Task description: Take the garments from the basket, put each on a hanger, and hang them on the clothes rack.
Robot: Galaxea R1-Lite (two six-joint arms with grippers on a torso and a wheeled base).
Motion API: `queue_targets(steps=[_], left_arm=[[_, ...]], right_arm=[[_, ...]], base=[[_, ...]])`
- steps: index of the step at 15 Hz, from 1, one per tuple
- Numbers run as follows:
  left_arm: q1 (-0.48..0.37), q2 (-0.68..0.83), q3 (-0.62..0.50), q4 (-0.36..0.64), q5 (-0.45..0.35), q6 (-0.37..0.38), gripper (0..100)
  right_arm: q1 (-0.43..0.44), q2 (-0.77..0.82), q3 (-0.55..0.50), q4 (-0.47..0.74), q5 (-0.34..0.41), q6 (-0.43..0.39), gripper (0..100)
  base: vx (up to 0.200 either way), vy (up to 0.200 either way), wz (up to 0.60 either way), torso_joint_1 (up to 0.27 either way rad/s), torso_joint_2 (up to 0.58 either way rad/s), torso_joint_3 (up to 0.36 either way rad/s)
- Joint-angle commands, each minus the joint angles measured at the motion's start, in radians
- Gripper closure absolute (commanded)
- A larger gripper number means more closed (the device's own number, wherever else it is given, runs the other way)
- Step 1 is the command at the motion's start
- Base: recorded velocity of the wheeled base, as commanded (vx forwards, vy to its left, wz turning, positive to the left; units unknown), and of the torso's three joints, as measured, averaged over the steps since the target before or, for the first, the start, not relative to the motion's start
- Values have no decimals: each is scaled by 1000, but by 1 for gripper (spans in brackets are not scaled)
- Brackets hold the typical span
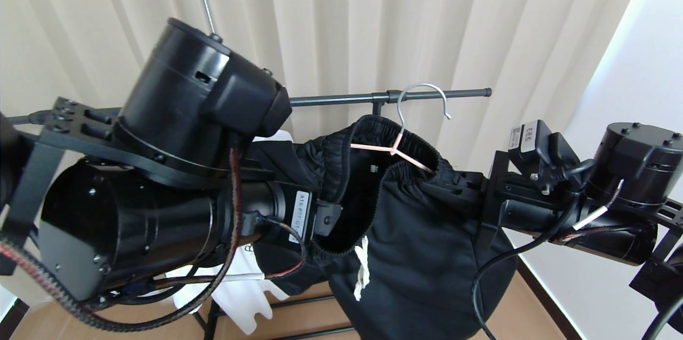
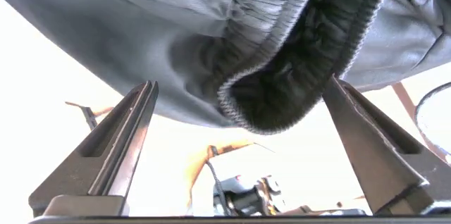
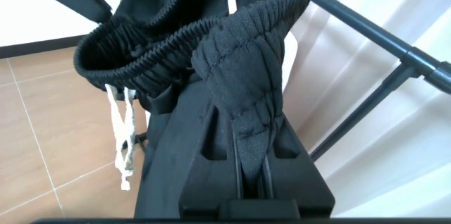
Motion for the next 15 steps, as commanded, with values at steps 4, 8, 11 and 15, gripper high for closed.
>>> queue_targets(steps=[4,8,11,15], left_arm=[[90,-161,206,-223,-21,217,0],[180,-218,223,-246,-240,361,0],[277,-207,214,-238,-361,545,0],[383,-98,60,-141,-637,752,0]], right_arm=[[-14,20,12,-1,44,-3,100],[-15,41,27,-1,115,-11,100],[-18,43,39,-1,169,-17,100],[-18,55,44,-1,202,-27,100]], base=[[0,0,0,0,0,0],[0,0,0,0,0,0],[0,0,0,0,0,0],[0,0,0,0,0,0]])
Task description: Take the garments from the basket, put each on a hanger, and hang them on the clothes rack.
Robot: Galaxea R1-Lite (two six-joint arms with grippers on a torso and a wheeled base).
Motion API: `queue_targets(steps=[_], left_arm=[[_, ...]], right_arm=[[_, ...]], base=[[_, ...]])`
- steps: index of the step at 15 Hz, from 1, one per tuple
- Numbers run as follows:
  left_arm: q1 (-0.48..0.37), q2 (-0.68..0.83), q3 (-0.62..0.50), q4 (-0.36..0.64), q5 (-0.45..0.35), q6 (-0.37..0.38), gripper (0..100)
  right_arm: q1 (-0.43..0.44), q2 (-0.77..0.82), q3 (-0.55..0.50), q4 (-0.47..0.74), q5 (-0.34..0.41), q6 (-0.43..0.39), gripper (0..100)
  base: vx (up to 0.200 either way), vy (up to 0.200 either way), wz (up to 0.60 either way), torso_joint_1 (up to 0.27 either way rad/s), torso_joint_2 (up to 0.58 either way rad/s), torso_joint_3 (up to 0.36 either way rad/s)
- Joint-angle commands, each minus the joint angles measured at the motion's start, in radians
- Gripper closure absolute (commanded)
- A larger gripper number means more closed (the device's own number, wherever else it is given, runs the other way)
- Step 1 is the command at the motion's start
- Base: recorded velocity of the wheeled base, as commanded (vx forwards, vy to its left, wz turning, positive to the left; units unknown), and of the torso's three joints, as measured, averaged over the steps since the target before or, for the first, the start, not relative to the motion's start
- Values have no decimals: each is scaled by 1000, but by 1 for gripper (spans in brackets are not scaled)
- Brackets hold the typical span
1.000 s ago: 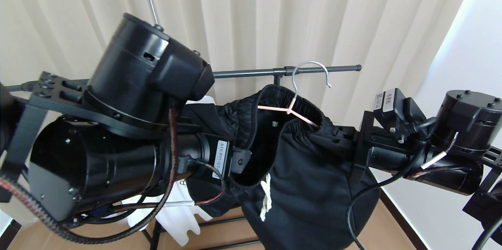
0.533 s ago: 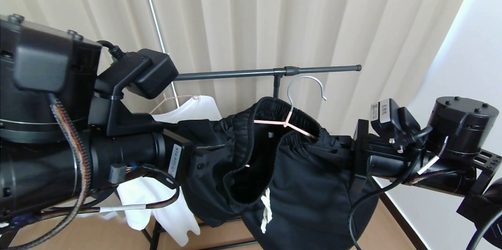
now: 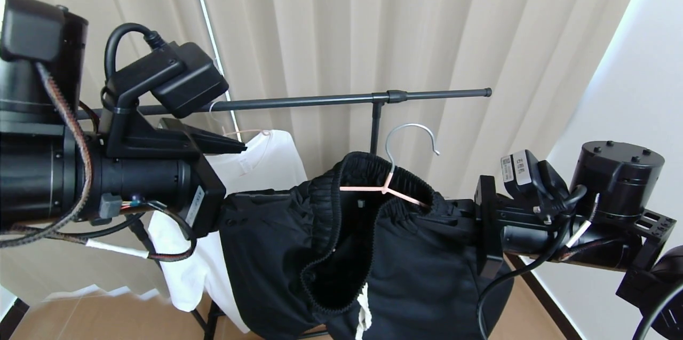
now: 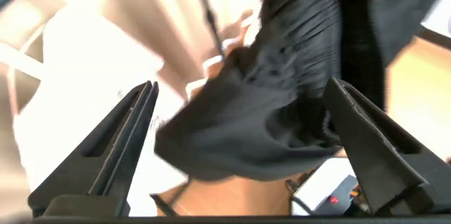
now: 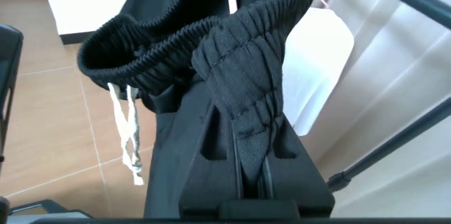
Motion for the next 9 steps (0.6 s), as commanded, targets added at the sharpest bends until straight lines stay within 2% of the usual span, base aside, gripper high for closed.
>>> queue_targets(steps=[1,3,5,8,9], left_arm=[[64,102,-144,103,-138,90,0],[93,180,-264,235,-228,222,0],[103,241,-340,310,-345,331,0],[96,320,-386,378,-373,527,0],[93,329,-392,391,-373,541,0]], right_arm=[[0,8,2,1,2,-13,100],[2,8,7,0,2,-13,100],[2,9,11,0,2,-14,100],[2,6,13,0,0,-16,100],[2,6,14,0,2,-19,100]], base=[[0,0,0,0,0,0],[0,0,0,0,0,0],[0,0,0,0,0,0],[0,0,0,0,0,0],[0,0,0,0,0,0]])
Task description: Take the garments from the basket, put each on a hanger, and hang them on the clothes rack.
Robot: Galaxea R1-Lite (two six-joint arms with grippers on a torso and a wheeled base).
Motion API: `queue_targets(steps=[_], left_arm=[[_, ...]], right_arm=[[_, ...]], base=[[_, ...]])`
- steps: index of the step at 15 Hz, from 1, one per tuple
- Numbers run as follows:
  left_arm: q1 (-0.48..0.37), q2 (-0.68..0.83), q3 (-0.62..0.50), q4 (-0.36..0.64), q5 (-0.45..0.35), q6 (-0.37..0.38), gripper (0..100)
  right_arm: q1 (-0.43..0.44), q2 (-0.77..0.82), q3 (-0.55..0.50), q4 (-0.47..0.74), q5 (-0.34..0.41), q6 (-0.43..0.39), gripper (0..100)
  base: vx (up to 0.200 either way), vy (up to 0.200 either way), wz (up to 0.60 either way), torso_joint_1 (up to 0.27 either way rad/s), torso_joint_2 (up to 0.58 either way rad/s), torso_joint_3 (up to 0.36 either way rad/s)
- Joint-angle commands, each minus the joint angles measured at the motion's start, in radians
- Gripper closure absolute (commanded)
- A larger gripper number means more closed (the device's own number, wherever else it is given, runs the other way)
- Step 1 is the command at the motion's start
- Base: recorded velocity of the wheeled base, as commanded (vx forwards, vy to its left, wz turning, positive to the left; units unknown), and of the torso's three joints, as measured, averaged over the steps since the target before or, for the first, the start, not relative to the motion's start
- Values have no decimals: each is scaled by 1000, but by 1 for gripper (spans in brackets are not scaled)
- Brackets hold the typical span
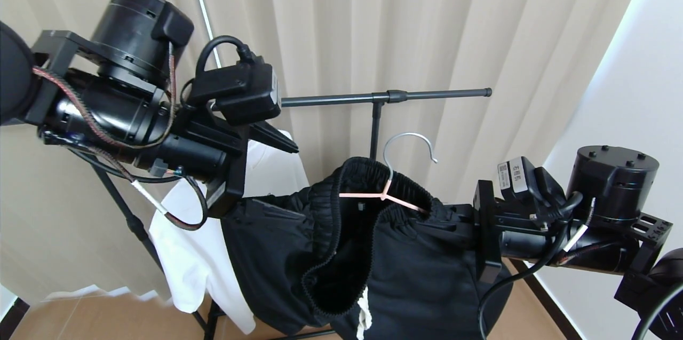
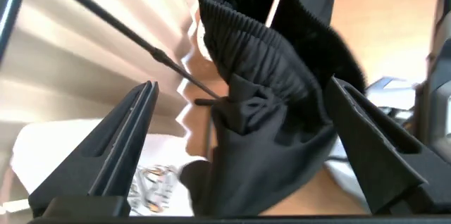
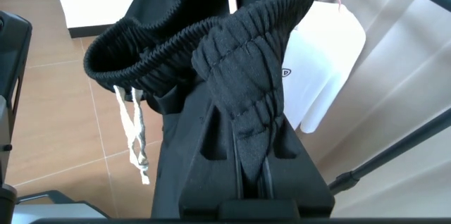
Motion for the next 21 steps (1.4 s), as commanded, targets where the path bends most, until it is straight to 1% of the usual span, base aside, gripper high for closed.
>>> queue_targets(steps=[1,2,3,4,5,15,21], left_arm=[[-18,88,-32,31,-27,16,0],[-21,107,-34,28,-62,16,0],[-23,116,-37,27,-74,16,0],[-26,119,-45,27,-106,14,0],[-27,120,-46,27,-112,14,0],[-61,179,-48,24,-112,10,0],[-70,183,-43,27,-112,8,0]], right_arm=[[0,-1,4,0,1,-12,100],[0,-3,6,0,-1,-13,100],[1,-4,6,0,-1,-13,100],[0,-7,6,0,1,-13,100],[0,-7,6,0,1,-13,100],[17,-18,12,0,-1,-15,100],[18,-26,13,0,-1,-15,100]], base=[[0,0,0,0,0,0],[0,0,0,0,0,0],[0,0,0,0,0,0],[0,0,0,0,0,0],[0,0,0,0,0,0],[0,0,0,0,0,0],[0,0,0,0,0,0]])
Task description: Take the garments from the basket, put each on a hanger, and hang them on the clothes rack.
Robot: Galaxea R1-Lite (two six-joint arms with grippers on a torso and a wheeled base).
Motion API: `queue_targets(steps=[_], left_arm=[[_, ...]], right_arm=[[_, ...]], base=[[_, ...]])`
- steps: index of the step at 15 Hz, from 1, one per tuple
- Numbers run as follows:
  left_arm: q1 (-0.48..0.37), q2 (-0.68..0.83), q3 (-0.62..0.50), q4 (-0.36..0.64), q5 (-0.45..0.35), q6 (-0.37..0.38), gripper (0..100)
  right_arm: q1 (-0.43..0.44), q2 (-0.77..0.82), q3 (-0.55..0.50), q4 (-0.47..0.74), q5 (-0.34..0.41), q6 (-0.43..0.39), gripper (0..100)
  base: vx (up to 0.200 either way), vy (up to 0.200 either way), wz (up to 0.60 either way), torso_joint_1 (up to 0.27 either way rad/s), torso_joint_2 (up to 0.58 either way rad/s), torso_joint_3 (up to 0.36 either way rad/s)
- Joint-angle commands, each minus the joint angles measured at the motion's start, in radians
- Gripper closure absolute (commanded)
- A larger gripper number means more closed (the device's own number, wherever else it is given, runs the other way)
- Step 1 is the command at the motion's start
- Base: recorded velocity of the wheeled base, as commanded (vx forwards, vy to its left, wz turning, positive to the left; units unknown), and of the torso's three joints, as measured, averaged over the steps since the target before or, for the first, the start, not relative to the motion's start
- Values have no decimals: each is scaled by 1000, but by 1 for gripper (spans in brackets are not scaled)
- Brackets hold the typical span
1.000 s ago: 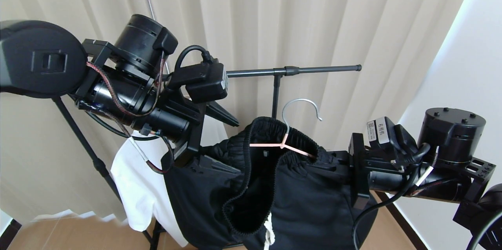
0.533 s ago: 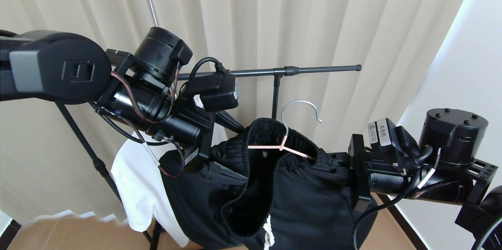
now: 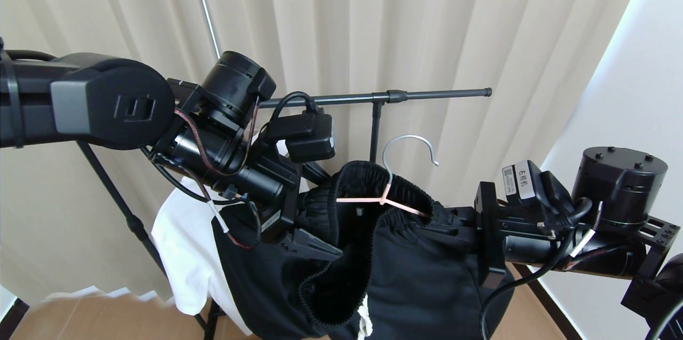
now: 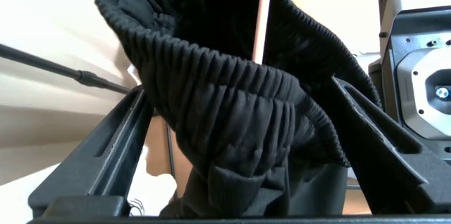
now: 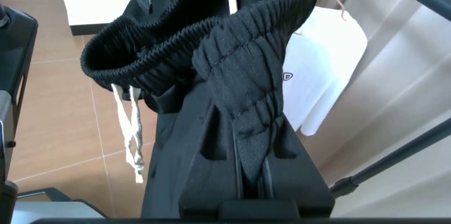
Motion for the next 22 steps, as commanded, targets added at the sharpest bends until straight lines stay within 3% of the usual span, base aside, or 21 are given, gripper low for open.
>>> queue_targets(steps=[1,7,8,20,21,22], left_arm=[[-2,7,1,0,0,0,0],[-15,26,-4,-3,1,-5,0],[-16,26,0,-6,1,-5,100],[-16,1,6,-10,4,-5,100],[-15,-6,9,-10,4,-5,100],[-15,-11,12,-10,4,-5,100]], right_arm=[[0,-7,1,-2,1,0,100],[0,-20,2,0,2,1,100],[2,-20,2,0,2,0,100],[2,-38,14,6,-7,-22,100],[2,-40,11,9,-7,-22,0],[2,-40,10,10,-7,-20,0]], base=[[0,0,0,0,0,0],[0,0,0,0,0,0],[0,0,0,0,0,0],[0,0,0,0,0,0],[0,0,0,0,0,0],[0,0,0,0,0,0]])
